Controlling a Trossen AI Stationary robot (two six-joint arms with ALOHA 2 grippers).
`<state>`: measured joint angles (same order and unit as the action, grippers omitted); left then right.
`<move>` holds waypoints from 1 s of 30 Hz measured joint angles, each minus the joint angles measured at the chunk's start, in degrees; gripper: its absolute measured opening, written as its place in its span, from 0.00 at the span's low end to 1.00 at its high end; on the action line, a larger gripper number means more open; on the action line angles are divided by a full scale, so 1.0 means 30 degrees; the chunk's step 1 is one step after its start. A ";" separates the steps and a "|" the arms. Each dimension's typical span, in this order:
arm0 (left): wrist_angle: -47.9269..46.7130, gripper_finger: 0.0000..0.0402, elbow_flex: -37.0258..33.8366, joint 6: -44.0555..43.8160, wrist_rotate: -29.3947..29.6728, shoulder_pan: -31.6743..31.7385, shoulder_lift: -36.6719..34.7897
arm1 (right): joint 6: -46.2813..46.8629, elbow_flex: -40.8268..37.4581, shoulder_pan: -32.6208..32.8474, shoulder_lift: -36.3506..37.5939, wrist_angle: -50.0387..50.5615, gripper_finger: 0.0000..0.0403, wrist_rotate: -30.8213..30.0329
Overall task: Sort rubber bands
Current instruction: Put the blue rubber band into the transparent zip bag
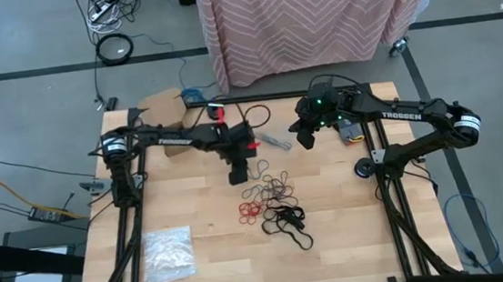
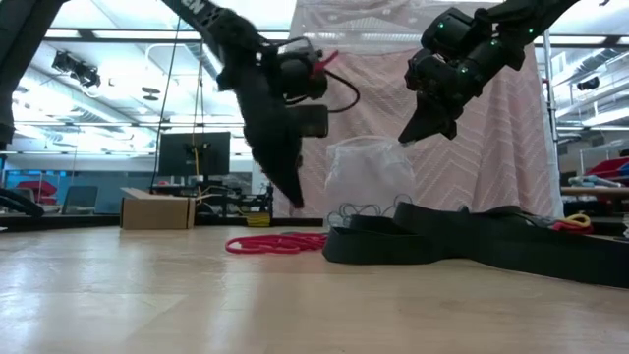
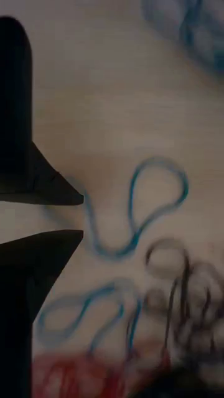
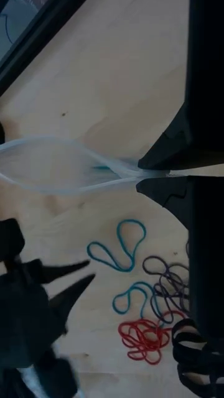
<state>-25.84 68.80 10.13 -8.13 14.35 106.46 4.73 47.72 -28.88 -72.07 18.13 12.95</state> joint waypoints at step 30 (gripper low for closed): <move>-0.1792 0.00 0.3730 -0.1959 -0.0368 0.0211 -0.1037 | 0.0364 0.0000 -0.0007 0.0000 -0.0047 0.00 0.0242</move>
<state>-31.21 79.99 4.25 -9.23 14.98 103.35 5.82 47.72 -28.91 -72.07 17.99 13.67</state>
